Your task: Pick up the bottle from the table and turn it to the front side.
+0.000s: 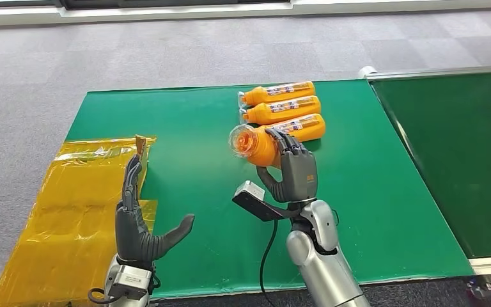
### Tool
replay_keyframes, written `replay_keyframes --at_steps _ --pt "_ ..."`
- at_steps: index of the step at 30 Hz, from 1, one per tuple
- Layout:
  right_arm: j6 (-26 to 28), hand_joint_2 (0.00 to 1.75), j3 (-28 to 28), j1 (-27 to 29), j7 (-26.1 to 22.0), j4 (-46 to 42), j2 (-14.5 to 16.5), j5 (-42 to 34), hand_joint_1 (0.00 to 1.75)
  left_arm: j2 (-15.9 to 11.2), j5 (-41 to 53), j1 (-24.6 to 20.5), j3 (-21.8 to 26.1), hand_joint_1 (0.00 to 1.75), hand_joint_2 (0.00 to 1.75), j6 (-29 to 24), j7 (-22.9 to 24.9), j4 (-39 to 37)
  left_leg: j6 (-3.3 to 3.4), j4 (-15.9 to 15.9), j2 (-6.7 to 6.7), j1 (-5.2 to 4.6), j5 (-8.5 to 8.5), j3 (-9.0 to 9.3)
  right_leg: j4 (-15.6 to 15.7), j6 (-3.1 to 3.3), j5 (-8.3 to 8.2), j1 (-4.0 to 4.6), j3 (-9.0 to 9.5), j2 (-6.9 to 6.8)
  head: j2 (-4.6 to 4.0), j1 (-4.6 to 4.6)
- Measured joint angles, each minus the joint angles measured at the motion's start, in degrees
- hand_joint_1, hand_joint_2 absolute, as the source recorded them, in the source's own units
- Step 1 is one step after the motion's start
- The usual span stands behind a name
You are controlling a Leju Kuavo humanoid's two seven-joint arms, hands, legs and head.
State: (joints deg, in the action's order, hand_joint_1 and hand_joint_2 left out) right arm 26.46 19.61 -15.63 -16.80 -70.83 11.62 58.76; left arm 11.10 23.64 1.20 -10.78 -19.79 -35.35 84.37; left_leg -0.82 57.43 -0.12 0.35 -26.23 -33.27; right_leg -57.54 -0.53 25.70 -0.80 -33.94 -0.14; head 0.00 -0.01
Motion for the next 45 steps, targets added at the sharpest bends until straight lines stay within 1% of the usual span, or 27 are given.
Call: replay_keyframes --at_steps 4,7,14,18,21,24,28,31,36,45 --pt "-0.16 1.75 1.35 3.6 -0.76 -4.32 0.48 -2.79 1.75 -0.02 -0.13 -1.2 1.69 0.0 1.75 0.09 0.05 -0.62 0.0 0.0 0.0 0.0 0.0 0.0 0.0 0.0 0.0 0.0 0.0 0.0 0.0 -0.01" --pt "-0.65 1.75 1.89 5.09 -1.02 -5.82 0.56 -3.9 1.75 -0.02 0.23 -1.47 2.58 0.0 1.75 0.47 0.2 -0.86 0.0 0.0 0.01 0.0 0.0 0.0 0.0 0.0 -0.01 -0.01 0.0 0.01 0.0 -0.01" --pt "-1.35 1.75 2.31 6.37 -1.76 -7.04 0.6 -5.11 1.75 -0.01 0.63 -1.57 3.52 0.0 1.75 0.73 0.28 -1.15 0.0 0.0 0.01 -0.01 0.0 0.0 0.0 0.0 -0.01 -0.01 0.0 0.01 0.0 -0.01" --pt "-3.62 1.75 2.84 6.63 -3.58 -7.13 0.63 -7.91 1.75 0.09 1.13 -1.81 4.0 0.0 1.75 1.6 0.38 -1.78 0.0 0.0 0.01 0.0 0.0 0.0 0.0 0.0 0.0 -0.01 -0.02 0.01 0.0 -0.02" --pt "-6.14 1.75 3.4 6.72 -6.0 -7.11 0.84 -11.65 1.75 0.16 -0.71 -3.15 4.63 0.0 1.75 4.6 0.32 -3.68 0.0 0.0 0.01 0.0 0.01 0.0 0.0 0.01 -0.01 0.0 -0.02 0.0 0.0 -0.01" --pt "-8.33 1.75 4.44 6.72 -8.34 -6.84 1.15 -15.36 1.75 0.45 -5.88 -5.34 5.47 0.0 1.75 11.04 0.1 -6.4 -0.01 0.0 0.02 0.0 0.02 0.0 0.0 0.02 -0.02 0.0 -0.01 0.01 0.0 -0.01" --pt "-8.85 1.75 5.97 6.68 -8.94 -5.91 1.62 -16.88 1.75 1.15 -11.91 -8.15 6.08 0.0 1.75 19.01 0.06 -9.31 -0.02 0.0 0.01 0.0 0.04 0.0 -0.01 0.02 -0.03 -0.01 0.0 0.0 0.0 -0.01" --pt "-8.65 1.75 6.41 6.64 -8.92 -5.13 1.83 -17.42 1.75 1.67 -14.09 -9.79 6.12 0.0 1.75 22.89 0.13 -11.3 -0.02 0.0 0.01 0.0 0.04 -0.01 0.0 0.02 -0.03 -0.01 0.0 0.0 0.0 -0.01" --pt "-8.38 1.75 6.97 6.61 -8.93 -3.7 1.87 -17.96 1.75 2.6 -14.52 -12.02 6.12 0.0 1.75 24.35 0.16 -14.55 -0.03 0.0 0.0 -0.01 0.03 -0.02 0.0 0.02 -0.03 -0.02 -0.02 0.01 0.0 -0.01" --pt "-7.98 1.75 7.21 6.56 -9.0 -1.98 2.02 -18.41 1.75 3.41 -14.54 -13.19 6.12 0.0 1.75 24.58 0.16 -16.89 -0.03 0.0 0.01 0.0 0.03 -0.02 0.0 0.02 -0.03 0.0 -0.04 0.01 0.0 -0.02"
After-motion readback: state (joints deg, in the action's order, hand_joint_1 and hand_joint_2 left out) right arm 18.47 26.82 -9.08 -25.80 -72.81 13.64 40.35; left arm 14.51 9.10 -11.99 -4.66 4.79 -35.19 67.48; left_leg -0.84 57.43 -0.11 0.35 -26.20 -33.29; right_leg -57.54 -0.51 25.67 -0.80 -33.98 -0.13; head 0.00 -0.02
